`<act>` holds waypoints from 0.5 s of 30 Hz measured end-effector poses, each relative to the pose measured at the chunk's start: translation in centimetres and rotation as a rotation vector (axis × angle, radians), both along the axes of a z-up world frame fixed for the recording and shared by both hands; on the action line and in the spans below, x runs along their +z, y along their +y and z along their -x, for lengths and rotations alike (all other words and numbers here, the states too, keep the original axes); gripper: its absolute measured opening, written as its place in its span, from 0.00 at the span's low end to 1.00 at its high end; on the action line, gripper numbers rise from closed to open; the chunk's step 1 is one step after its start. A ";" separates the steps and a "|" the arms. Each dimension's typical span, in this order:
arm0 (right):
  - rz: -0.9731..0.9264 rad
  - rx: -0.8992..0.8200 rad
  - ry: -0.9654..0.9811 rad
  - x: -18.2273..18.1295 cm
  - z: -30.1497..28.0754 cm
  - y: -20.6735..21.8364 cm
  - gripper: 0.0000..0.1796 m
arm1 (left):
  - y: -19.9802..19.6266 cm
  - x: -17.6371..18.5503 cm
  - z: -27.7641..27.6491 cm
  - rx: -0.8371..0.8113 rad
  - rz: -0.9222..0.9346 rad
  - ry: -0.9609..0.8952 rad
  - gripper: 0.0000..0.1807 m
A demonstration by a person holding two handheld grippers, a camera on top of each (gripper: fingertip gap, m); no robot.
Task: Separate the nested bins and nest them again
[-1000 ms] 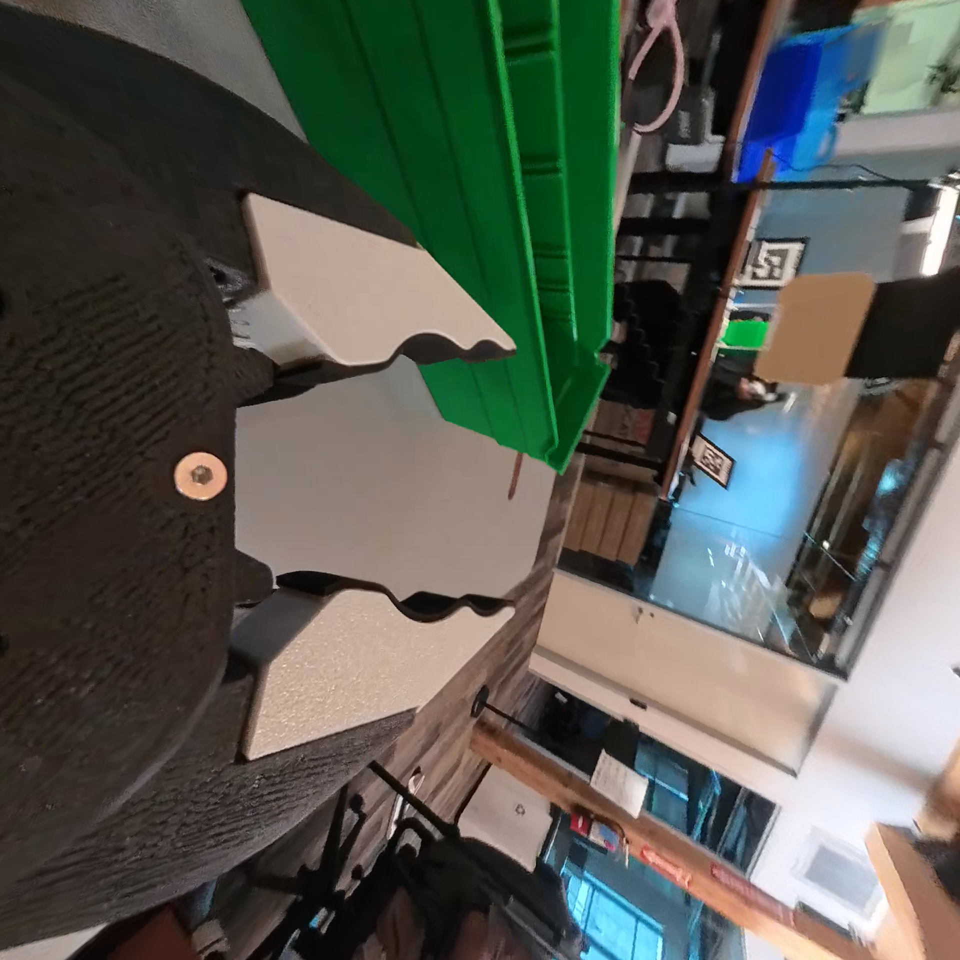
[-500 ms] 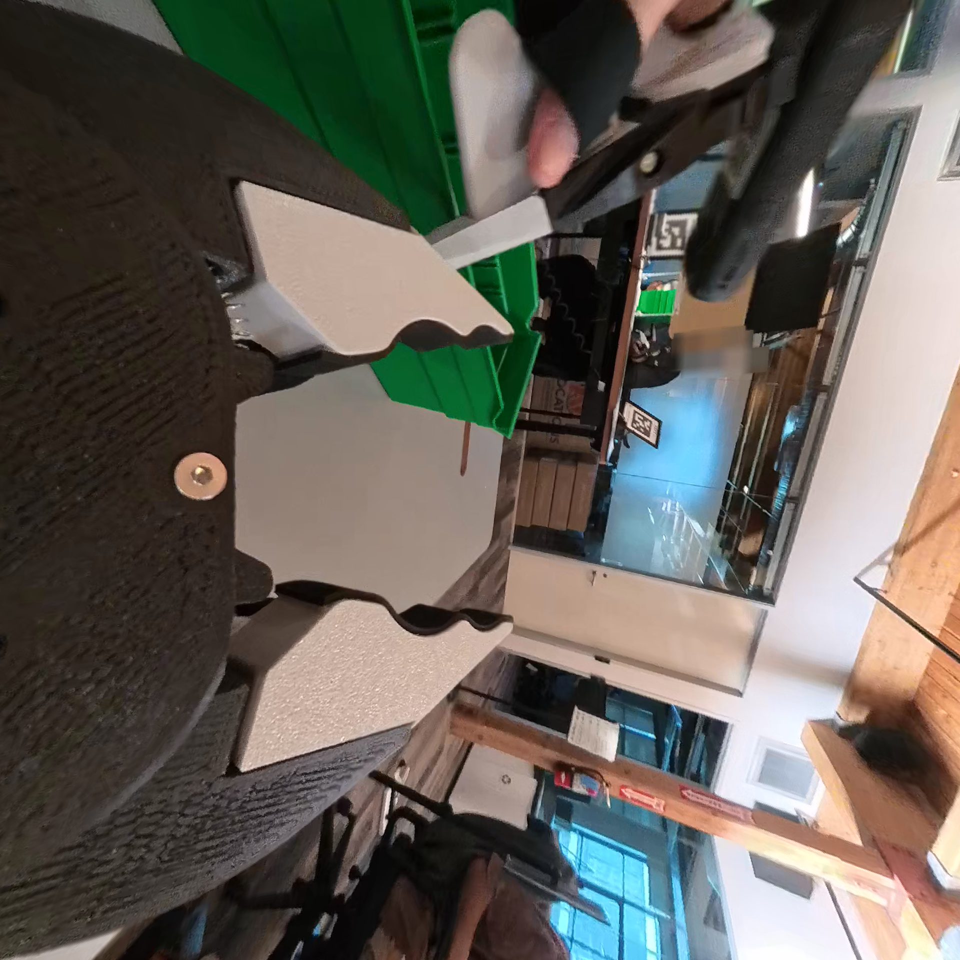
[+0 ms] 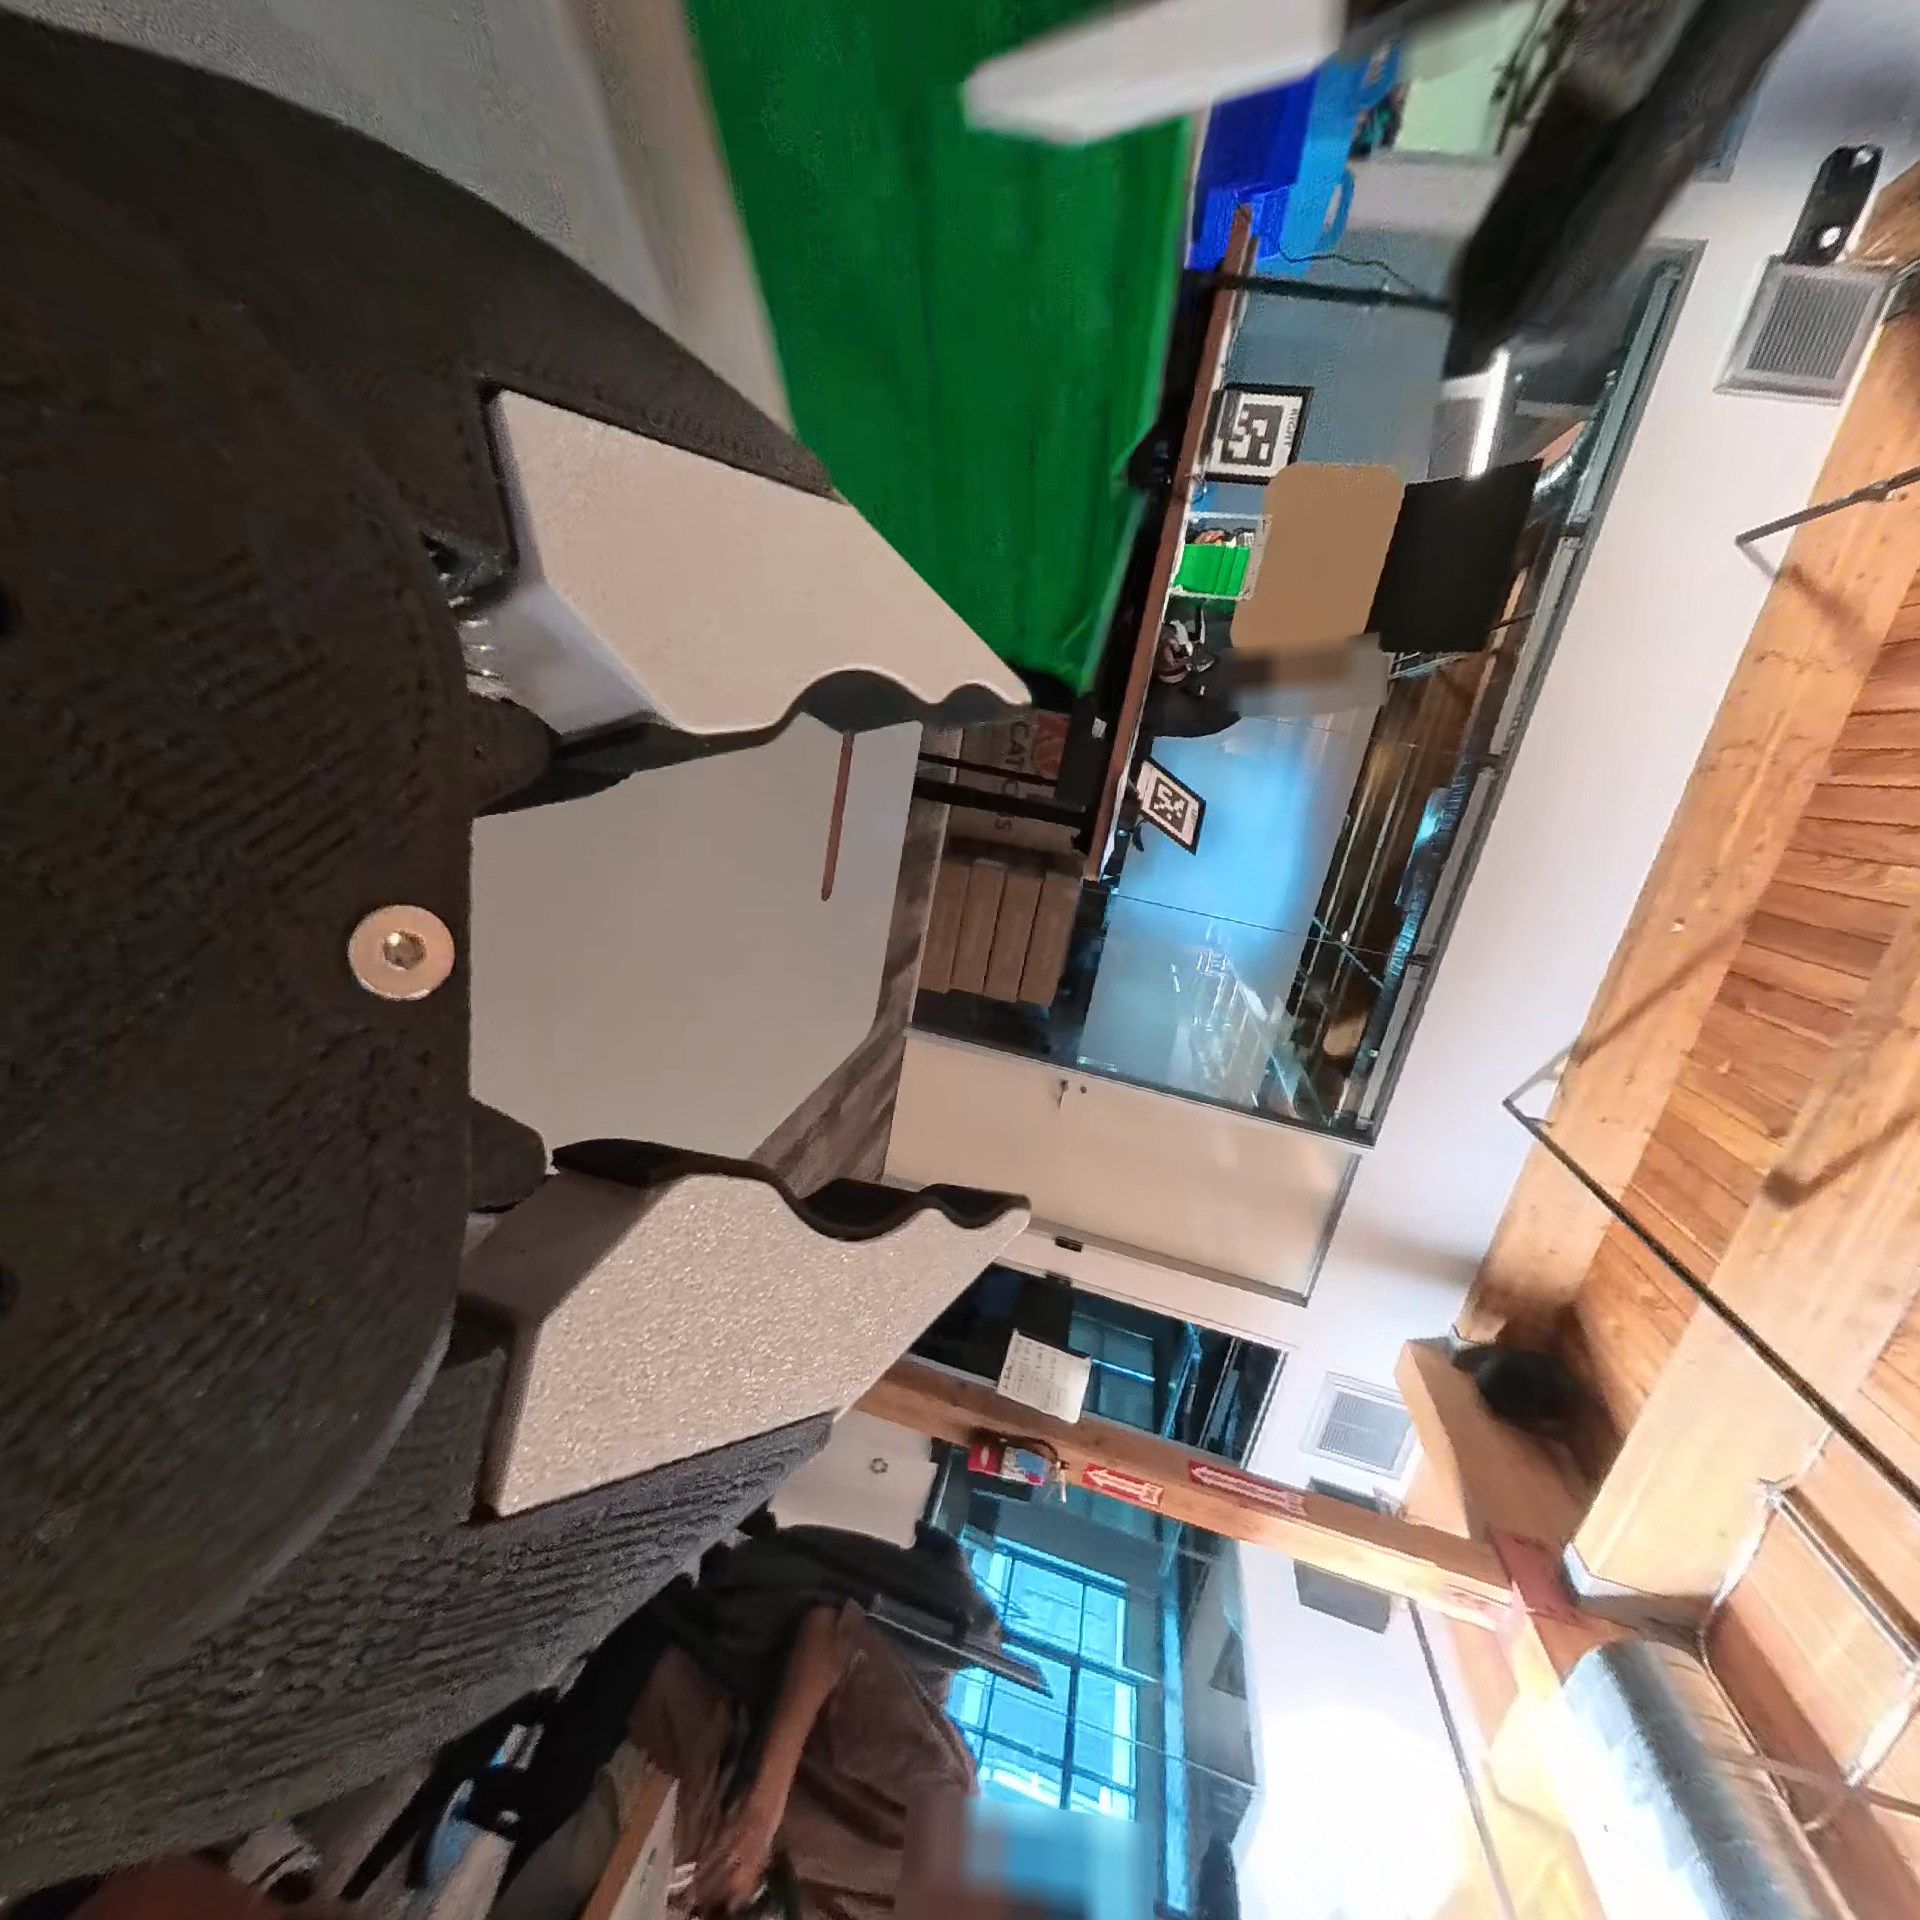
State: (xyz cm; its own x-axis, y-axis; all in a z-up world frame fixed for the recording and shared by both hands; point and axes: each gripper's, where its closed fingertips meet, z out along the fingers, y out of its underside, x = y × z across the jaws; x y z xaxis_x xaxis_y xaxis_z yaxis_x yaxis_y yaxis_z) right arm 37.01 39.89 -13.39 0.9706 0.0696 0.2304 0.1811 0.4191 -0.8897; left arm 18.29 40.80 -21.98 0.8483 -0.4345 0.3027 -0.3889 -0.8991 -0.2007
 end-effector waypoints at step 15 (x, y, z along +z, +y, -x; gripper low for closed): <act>0.017 -0.008 -0.043 -0.3 0.5 0.3 0.47 | -14.0 18.9 34.0 0.494 -0.174 0.131 0.64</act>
